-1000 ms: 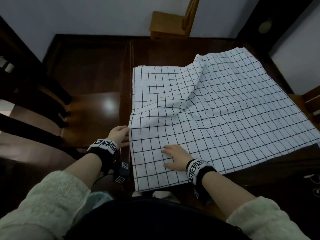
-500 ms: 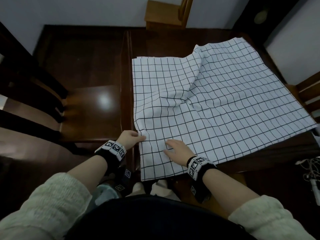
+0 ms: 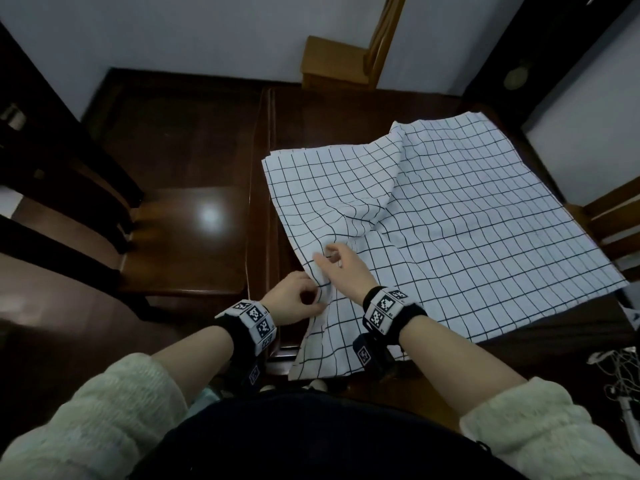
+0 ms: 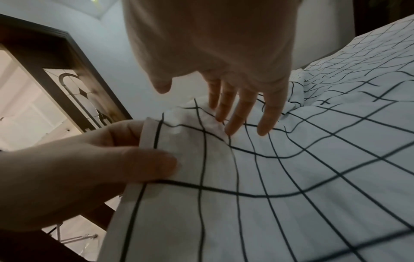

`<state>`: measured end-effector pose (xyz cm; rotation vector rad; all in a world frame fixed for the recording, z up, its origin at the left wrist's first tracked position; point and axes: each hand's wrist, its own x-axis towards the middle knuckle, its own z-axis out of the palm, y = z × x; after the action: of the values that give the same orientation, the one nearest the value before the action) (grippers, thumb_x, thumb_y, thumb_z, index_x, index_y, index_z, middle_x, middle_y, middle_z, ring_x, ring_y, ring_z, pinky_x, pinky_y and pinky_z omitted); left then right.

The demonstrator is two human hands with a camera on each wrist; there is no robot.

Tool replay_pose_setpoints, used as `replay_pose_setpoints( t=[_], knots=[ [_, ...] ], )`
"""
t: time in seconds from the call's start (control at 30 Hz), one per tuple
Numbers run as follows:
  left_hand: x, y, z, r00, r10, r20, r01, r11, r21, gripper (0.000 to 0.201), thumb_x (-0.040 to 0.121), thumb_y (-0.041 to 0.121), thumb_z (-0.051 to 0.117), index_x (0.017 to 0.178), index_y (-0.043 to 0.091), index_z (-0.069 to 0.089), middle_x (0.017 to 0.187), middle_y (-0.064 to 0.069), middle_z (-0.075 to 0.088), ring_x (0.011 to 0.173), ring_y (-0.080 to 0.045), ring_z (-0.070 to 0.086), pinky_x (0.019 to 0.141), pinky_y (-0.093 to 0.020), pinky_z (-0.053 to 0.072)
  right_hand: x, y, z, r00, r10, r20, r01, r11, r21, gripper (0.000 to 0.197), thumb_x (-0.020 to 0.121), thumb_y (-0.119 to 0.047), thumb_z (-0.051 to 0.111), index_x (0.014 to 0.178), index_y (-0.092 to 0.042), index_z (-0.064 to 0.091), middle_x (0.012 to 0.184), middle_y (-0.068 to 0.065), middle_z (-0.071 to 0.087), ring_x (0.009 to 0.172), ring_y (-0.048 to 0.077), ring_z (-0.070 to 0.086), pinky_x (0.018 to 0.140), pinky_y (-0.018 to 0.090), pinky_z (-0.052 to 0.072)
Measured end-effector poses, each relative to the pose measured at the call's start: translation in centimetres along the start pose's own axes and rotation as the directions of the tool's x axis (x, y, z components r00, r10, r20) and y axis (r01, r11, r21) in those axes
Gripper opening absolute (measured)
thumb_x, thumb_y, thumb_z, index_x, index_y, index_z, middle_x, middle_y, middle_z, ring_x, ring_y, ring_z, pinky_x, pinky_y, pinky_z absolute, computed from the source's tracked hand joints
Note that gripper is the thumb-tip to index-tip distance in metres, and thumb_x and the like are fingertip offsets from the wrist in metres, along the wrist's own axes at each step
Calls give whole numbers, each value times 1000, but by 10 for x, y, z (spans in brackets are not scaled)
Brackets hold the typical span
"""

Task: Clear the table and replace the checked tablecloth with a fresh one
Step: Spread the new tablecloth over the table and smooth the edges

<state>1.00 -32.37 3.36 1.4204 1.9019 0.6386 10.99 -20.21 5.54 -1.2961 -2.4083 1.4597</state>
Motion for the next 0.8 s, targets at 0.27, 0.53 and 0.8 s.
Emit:
replay_pose_setpoints(
  t=[0.27, 0.53, 0.8],
  knots=[
    [3, 3, 12, 995, 85, 52, -88, 994, 59, 36, 86, 31, 66, 63, 17, 43, 74, -2, 46, 73, -15, 42, 63, -15, 31, 19, 8, -5, 996, 58, 66, -39, 963, -267, 16, 86, -28, 60, 94, -16, 64, 106, -2, 68, 95, 16, 64, 85, 31, 51],
    [16, -3, 5, 964, -262, 49, 237, 755, -611, 24, 95, 21, 45, 113, 13, 60, 114, -1, 61, 99, -11, 57, 91, -30, 41, 22, 20, -17, 997, -57, 51, 65, 982, -175, 23, 87, -14, 59, 67, -16, 48, 67, -15, 46, 66, 6, 51, 59, 21, 38],
    [54, -18, -5, 799, -566, 203, 322, 118, -939, 45, 96, 45, 44, 130, 16, 49, 123, -10, 63, 110, -29, 61, 94, -42, 49, -3, 54, -46, 943, -93, 318, 108, 994, -27, 32, 90, -4, 60, 68, -24, 49, 68, -9, 45, 66, 6, 43, 69, 18, 37]
  ],
)
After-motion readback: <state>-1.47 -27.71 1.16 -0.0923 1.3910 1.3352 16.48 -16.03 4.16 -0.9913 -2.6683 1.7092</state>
